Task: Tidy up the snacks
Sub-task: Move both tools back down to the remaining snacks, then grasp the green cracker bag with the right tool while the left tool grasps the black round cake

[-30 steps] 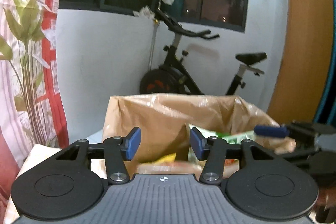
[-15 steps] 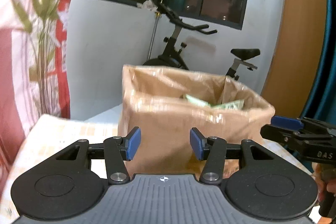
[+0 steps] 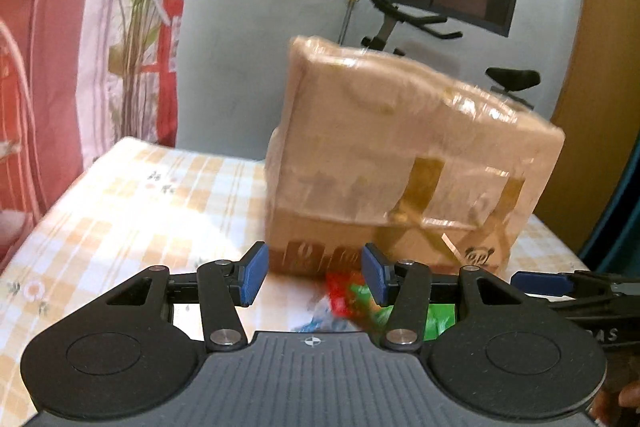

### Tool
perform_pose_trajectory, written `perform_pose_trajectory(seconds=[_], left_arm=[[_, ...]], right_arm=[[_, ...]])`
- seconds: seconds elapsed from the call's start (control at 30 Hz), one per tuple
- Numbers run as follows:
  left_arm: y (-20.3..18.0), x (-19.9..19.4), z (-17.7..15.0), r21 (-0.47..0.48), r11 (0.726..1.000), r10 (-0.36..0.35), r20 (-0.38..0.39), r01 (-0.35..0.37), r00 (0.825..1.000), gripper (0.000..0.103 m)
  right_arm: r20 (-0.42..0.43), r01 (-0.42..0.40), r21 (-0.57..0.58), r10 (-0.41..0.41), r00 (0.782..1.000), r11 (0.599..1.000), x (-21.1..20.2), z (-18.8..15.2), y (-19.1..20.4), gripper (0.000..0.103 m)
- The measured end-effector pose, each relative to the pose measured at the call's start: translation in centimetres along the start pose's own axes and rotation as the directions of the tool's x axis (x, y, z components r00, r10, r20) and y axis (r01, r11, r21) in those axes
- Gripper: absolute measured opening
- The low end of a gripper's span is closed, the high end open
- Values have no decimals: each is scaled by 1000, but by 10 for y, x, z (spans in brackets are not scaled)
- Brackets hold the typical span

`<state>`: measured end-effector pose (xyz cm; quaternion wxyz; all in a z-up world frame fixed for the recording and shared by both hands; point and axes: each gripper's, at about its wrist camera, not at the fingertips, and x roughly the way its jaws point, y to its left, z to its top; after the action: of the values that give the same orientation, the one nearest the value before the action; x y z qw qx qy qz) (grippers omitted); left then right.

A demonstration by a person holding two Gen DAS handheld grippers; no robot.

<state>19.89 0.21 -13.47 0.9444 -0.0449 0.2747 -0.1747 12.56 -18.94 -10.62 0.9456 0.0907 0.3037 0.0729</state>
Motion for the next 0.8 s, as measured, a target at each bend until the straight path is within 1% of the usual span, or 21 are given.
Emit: perform_pose_trajectory(seconds=[0.07, 0.13, 0.23, 0.27, 0.4, 0.47, 0.5, 0.53, 0.57, 0.63, 0.73, 0.8], left_arm=[[5, 2, -4, -21, 1000, 15, -17, -16, 1000, 54], [10, 2, -8, -42, 999, 24, -24, -25, 999, 54], [15, 2, -11, -58, 998, 33, -31, -35, 999, 54], [15, 2, -12, -60, 998, 36, -35, -38, 999, 54], [16, 0, -15, -67, 997, 43, -45, -46, 998, 54], [17, 0, -18, -70, 996, 47, -53, -50, 997, 54], [17, 1, -19, -70, 996, 50, -59, -54, 997, 54], [18, 1, -20, -70, 996, 53, -66, -58, 996, 54], [18, 3, -22, -70, 996, 56, -73, -61, 996, 54], [19, 6, -24, -77, 995, 52, -92, -59, 994, 54], [18, 13, -26, -81, 996, 13, -116, -23, 993, 54], [15, 18, -28, -59, 998, 11, -125, -18, 992, 54]], right_arm=[[-39, 8, 14, -7, 999, 1000, 9, -2, -1, 89], [-69, -5, 22, 7, 998, 1000, 16, -5, 0, 90], [-117, -4, 5, 5, 993, 1000, 28, -7, 5, 92], [-124, -5, -5, 4, 992, 1000, 31, -8, 6, 92], [-137, 20, -39, -25, 990, 999, 48, -9, 15, 99], [-149, 24, -42, -30, 988, 999, 54, -12, 15, 98], [-156, 16, -40, -22, 988, 999, 56, -13, 15, 96], [-157, 1, -36, -6, 988, 999, 56, -15, 13, 93], [-146, -15, -34, 10, 989, 999, 53, -17, 12, 86], [-120, -8, -66, 0, 993, 998, 45, -18, 11, 84], [-60, -25, -148, 16, 998, 989, 26, -21, 8, 81], [-42, -1, -154, -5, 999, 988, 16, -23, 0, 80]])
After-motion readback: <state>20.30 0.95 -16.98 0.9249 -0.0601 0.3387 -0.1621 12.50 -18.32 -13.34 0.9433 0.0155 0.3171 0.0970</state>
